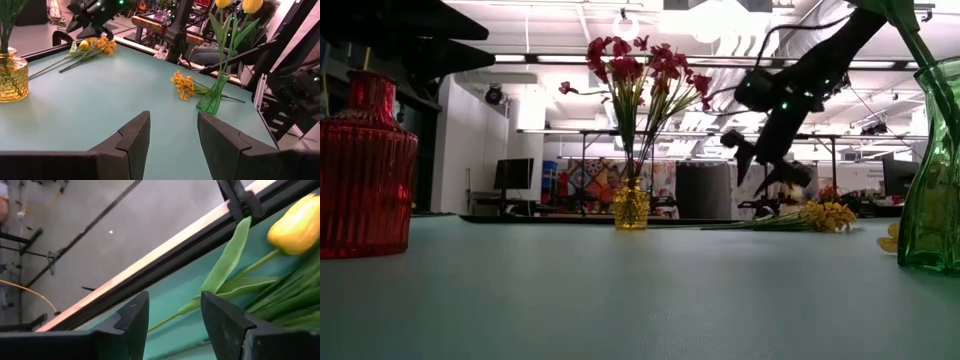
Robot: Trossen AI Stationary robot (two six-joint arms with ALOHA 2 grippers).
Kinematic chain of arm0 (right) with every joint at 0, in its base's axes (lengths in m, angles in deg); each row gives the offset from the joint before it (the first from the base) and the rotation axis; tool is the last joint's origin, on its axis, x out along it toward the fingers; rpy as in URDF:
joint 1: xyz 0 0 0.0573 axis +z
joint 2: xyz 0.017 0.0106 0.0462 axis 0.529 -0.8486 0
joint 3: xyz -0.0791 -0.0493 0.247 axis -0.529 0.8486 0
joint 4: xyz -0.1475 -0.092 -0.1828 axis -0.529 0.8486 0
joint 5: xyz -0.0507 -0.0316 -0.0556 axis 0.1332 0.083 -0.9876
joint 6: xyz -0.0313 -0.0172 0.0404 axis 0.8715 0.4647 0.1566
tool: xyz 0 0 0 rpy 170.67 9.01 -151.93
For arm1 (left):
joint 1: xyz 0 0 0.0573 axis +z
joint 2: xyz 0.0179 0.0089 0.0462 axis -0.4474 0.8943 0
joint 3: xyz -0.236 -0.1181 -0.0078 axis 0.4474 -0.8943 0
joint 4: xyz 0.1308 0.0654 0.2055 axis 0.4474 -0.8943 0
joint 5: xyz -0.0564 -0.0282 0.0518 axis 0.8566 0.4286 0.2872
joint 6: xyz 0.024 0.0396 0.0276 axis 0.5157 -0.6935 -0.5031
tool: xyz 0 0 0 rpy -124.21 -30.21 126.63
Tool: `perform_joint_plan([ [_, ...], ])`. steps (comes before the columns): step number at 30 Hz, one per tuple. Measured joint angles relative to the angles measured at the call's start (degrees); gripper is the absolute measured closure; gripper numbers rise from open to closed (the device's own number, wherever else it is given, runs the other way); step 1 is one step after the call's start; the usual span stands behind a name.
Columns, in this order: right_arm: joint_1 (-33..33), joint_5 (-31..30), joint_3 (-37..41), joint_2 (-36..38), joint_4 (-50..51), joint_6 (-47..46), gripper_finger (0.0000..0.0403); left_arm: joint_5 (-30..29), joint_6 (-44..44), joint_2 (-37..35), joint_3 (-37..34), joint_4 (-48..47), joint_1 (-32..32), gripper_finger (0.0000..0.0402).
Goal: Sort flowers into vase by color
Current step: Put the yellow tulip into the green vase
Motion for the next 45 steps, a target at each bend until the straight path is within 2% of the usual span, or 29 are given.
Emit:
perform_joint_plan([
  [5, 0.7, 1.4, -4.8, -6.7, 0.3, 0.8, 0.0234, 0.0, 0.2, 0.0, 0.0, 0.0, 0.0, 0.025],
  [10, 0.6, 1.4, -10.4, -12.3, 5.7, 0.6, 0.0234, 0.3, 0.5, 0.0, 0.0, 0.0, 0.0, 0.025],
  [18, 0.7, -0.2, -14.2, -17.2, 10.0, -2.6, 0.0234, 0.5, 0.1, 0.0, 0.0, -0.8, 0.0, 0.025],
  [28, 1.1, -0.2, -14.3, -17.6, 11.0, -4.1, 0.0234, 0.5, 0.0, 0.0, 0.0, -1.6, 0.0, 0.025],
  [36, 2.8, -3.3, -15.7, -16.1, 10.4, -1.8, 0.0234, 0.2, -0.1, 0.0, 0.0, -1.7, 0.0, 0.025],
  [45, 4.7, -2.2, -15.7, -16.1, 15.6, -4.6, 0.0234, 0.0, 0.0, 0.0, 0.0, -1.7, 0.0, 0.025],
])
